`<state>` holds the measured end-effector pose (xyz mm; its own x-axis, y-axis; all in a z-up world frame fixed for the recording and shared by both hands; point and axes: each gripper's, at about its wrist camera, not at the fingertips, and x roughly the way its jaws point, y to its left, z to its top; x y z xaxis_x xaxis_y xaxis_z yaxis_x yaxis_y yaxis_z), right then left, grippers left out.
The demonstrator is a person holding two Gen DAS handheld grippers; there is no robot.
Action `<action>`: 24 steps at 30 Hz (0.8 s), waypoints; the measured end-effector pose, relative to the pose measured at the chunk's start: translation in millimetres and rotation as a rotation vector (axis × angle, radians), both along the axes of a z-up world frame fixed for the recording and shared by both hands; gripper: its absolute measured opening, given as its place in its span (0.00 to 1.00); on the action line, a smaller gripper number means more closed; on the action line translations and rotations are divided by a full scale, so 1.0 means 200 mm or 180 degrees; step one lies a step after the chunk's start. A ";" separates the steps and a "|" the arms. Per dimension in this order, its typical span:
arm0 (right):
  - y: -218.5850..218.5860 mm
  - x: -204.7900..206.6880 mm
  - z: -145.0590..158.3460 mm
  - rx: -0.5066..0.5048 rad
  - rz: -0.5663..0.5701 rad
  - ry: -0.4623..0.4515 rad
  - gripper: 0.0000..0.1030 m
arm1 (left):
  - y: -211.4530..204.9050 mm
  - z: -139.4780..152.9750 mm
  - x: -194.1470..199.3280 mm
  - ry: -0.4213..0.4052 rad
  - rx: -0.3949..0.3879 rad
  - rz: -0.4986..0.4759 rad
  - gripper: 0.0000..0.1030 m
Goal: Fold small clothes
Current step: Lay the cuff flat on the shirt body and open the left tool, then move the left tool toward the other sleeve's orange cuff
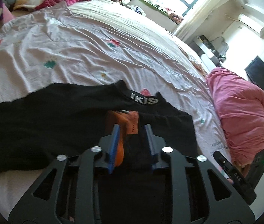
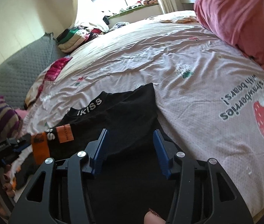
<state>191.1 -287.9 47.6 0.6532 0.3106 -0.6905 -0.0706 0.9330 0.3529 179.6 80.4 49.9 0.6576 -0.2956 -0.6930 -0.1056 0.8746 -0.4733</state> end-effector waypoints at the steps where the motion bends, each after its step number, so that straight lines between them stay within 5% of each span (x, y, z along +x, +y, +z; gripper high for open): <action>1: 0.01 0.01 0.00 -0.0005 0.0018 0.0010 0.47 | 0.01 -0.01 0.00 0.0016 0.0016 0.0008 0.28; 15: 0.20 0.12 -0.09 -0.0352 0.0322 0.0178 0.47 | -0.14 -0.29 0.09 0.0577 0.0681 -0.0287 0.47; 24: 0.17 0.21 -0.27 -0.0652 0.0287 0.0539 0.50 | -0.14 -0.36 0.08 0.0654 0.0740 -0.0321 0.50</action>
